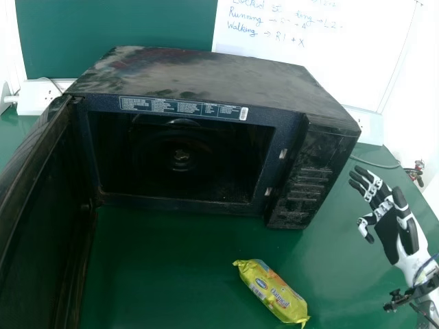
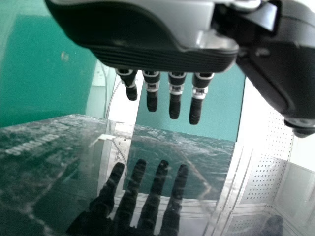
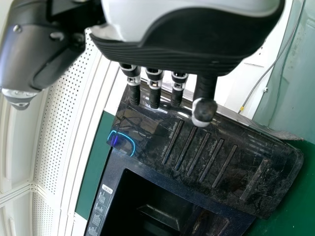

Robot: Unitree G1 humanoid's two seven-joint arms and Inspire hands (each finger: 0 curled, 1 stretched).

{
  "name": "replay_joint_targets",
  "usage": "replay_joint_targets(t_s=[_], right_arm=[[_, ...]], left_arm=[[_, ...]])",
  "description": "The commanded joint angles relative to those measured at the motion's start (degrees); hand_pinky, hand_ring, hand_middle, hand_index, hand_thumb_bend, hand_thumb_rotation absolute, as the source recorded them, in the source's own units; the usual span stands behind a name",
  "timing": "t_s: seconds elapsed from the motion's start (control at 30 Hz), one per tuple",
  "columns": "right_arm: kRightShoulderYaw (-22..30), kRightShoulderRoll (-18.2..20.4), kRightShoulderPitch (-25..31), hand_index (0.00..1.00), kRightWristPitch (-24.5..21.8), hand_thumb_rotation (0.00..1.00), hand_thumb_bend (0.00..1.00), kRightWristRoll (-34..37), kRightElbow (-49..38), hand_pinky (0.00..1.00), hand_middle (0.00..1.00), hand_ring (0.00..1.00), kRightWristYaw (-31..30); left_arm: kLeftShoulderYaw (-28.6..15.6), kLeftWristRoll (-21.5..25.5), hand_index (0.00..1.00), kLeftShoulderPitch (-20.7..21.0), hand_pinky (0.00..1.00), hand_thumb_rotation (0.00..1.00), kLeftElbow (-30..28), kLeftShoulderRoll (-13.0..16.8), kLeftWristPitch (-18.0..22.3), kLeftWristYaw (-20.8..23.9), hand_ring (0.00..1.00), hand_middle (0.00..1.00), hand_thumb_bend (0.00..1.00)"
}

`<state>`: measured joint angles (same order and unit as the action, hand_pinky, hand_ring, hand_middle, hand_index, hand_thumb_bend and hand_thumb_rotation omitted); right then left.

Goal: Put biscuit inside oven

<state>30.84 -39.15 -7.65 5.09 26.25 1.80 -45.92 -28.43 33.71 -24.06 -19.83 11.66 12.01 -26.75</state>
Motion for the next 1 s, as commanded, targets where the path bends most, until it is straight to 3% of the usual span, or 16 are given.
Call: replay_joint_targets(t_s=[0.0,0.47,0.7,0.87,0.97], right_arm=[[0.06,-0.91,0.31,1.00,0.65,0.90,1.00,0.14,0.54,0.00,1.00,1.00,-0.33],[-0.11,-1.28,0.18,1.00,1.28,0.91,1.00,-0.16,1.25,0.00,1.00,1.00,-0.93],[-0.52,-2.15,1.25,1.00,5.91,0.92,1.00,-2.13,0.20,0.00,1.00,1.00,-2.43],[-0.77,-2.68,3.10,1.00,10.72,0.91,1.00,-4.41,-2.60,0.00,1.00,1.00,-2.91],[-1.42,-3.32,4.17,1.00,16.69,0.92,1.00,-9.79,-5.21,0.00,1.00,1.00,-1.88]], left_arm=[[0.26,-0.08,0.91,-0.53,0.58,1.00,0.00,0.06,0.13,-0.25,0.81,0.89,0.99],[0.34,-1.52,0.92,-0.67,0.60,1.00,-0.37,0.07,0.09,0.32,0.81,0.89,1.00],[0.59,-1.90,0.90,-1.01,0.63,1.00,-1.05,-0.19,0.23,0.70,0.80,0.87,1.00],[0.62,-2.09,0.90,-1.02,0.66,1.00,-1.32,-0.20,0.27,1.01,0.84,0.90,1.00],[0.71,-2.06,0.89,-1.00,0.72,1.00,-1.37,-0.17,0.20,1.14,0.85,0.89,1.00]])
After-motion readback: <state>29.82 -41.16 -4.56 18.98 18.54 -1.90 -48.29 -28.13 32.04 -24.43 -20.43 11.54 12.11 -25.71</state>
